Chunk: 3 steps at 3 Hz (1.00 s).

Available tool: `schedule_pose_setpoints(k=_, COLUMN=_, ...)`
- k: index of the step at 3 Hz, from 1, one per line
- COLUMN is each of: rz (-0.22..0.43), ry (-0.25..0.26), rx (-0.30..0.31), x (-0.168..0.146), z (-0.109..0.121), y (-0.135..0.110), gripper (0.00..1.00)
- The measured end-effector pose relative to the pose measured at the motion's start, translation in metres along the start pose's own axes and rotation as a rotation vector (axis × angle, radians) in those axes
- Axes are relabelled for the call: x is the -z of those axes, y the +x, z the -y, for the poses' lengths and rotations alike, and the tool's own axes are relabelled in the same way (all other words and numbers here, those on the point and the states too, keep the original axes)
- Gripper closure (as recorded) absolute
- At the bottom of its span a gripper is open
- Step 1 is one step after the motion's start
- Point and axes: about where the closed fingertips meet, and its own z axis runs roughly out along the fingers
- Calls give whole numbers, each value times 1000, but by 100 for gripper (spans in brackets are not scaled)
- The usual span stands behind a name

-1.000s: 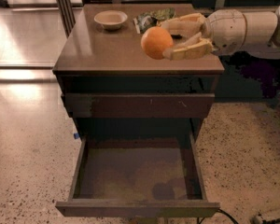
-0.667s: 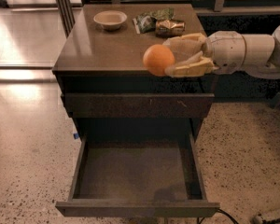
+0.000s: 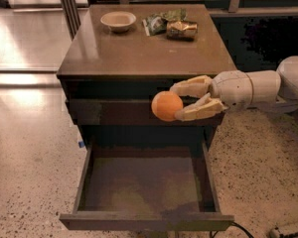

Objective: Place orange into middle drawer

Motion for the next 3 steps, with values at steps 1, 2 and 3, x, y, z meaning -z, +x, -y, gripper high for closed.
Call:
schedule_pose_setpoints(k=1, rz=-67, ry=-11, rx=-32, x=-1, z=-9, y=25, gripper=100)
schedule_pose_setpoints(k=2, rz=-75, ry=-10, rx=-42, x=-3, z=-7, y=38, gripper=100)
schedule_pose_setpoints(k=3, rz=-104, ry=-3, rx=-76, x=-11, z=2, y=86, gripper=100)
